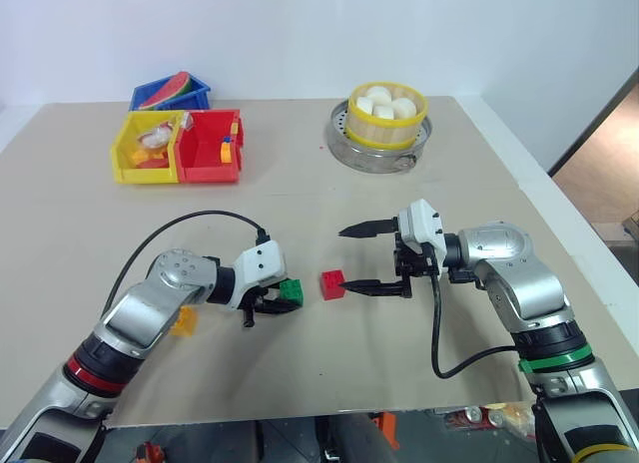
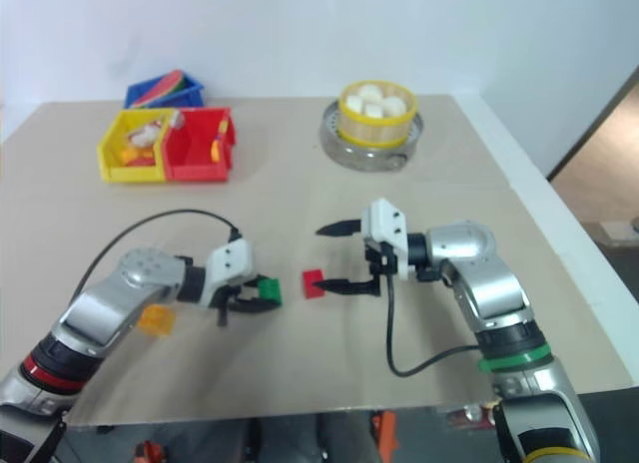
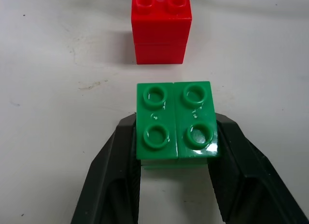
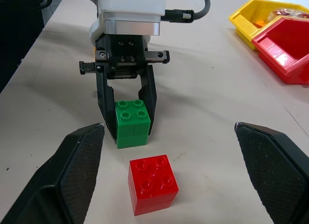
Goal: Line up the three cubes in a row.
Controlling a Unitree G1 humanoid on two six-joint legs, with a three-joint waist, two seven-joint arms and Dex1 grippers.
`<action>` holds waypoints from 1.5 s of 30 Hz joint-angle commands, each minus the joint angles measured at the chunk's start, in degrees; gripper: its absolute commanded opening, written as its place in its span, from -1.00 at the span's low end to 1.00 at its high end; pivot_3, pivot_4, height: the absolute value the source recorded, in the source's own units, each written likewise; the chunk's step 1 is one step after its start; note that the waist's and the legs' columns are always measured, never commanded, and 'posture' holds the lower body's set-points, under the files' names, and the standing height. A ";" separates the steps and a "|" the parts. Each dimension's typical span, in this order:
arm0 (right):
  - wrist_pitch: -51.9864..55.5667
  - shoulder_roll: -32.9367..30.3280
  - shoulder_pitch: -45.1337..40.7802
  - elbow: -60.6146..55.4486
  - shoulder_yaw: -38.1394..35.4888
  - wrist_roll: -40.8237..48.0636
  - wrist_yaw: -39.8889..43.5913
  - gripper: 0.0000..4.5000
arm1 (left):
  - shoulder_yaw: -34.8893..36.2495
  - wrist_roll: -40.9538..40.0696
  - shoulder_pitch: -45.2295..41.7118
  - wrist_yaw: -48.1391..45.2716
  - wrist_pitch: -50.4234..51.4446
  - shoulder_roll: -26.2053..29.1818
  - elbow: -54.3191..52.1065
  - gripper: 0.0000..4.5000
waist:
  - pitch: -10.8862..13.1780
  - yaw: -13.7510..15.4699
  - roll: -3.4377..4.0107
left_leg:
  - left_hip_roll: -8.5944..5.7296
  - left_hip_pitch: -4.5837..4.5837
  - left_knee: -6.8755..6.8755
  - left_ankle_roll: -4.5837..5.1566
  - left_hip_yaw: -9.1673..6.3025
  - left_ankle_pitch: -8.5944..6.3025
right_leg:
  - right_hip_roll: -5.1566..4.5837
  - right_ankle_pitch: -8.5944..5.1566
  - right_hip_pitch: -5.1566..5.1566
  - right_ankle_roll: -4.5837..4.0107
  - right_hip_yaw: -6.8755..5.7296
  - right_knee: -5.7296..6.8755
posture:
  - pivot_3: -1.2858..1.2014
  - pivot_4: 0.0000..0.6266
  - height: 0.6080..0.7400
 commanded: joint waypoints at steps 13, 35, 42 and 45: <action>-0.40 -1.31 -0.51 -1.89 -1.31 0.32 0.06 1.00 | 6.94 -2.75 -1.09 -0.24 1.73 3.74 -5.18 0.99 | 0.00 -0.05 0.00 | 0.03 -0.04 0.06 0.00 0.00 0.00 | 0.03 0.02 -0.02 0.03 0.01 0.00 | 0.03 -0.52 1.00; 0.15 -0.70 -3.63 3.88 -0.79 1.97 3.56 1.00 | 43.55 -13.38 30.50 21.42 -0.65 -3.87 -30.10 0.99 | 0.00 -0.14 0.00 | 0.12 0.08 0.12 0.00 0.10 0.00 | 0.00 0.06 0.04 0.04 0.08 0.00 | 0.03 -0.52 1.00; -2.21 1.06 -5.38 7.28 1.26 0.25 5.80 1.00 | 42.37 -11.35 44.91 34.53 -2.82 -18.11 -38.63 0.99 | 0.01 -0.04 -0.01 | 0.09 0.07 0.16 0.00 0.10 0.00 | -0.03 0.10 0.07 0.08 0.10 -0.02 | 0.03 -0.52 1.00; -2.60 1.53 -6.39 8.60 1.77 -0.25 6.34 1.00 | 38.96 -10.02 49.19 35.09 -6.08 -20.50 -39.34 0.99 | 0.01 -0.07 -0.01 | 0.07 0.18 0.21 0.00 0.10 0.00 | -0.01 0.12 0.16 0.10 0.11 -0.02 | 0.03 -0.52 1.00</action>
